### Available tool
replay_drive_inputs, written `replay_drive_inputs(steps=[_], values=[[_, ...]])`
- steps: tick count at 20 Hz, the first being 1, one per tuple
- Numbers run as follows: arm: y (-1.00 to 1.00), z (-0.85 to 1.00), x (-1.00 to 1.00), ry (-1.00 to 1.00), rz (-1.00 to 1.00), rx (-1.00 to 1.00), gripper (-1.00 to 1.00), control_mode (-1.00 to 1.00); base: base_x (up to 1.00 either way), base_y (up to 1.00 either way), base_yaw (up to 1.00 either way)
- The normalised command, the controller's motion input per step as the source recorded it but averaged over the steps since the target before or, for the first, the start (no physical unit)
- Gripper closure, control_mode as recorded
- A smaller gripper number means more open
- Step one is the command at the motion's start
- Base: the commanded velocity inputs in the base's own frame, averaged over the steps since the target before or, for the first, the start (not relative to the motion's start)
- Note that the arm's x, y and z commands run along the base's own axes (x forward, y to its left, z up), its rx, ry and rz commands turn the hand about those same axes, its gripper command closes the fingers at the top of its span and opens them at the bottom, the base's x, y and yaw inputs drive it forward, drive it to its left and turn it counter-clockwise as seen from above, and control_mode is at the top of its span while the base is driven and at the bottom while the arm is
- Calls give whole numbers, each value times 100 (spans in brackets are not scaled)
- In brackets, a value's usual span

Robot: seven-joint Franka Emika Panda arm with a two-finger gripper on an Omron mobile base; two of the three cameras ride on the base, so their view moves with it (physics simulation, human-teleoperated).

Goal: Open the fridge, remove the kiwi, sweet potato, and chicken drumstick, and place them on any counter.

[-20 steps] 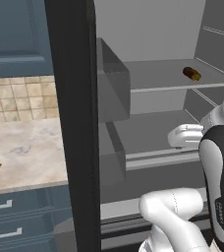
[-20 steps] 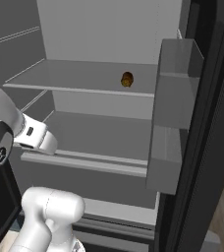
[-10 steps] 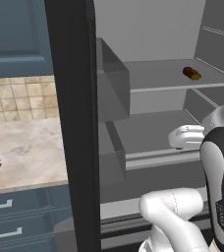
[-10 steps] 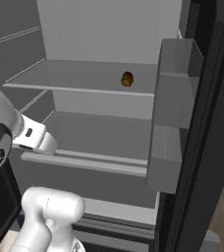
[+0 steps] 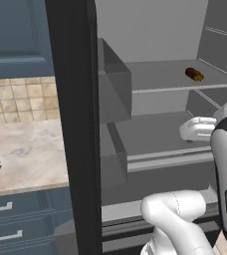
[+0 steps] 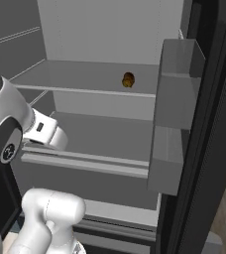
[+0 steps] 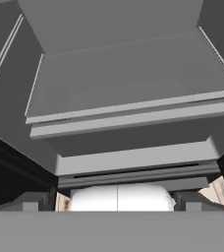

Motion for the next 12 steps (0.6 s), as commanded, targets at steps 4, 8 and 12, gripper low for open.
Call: replay_drive_inputs(steps=[4,8,12], values=[[-24,5,17,0,-3,-2,-100,-100,0,0,0],[-22,7,0,0,0,-2,-100,-100,0,0,0],[-12,13,4,0,0,-6,-100,-100,0,0,0]])
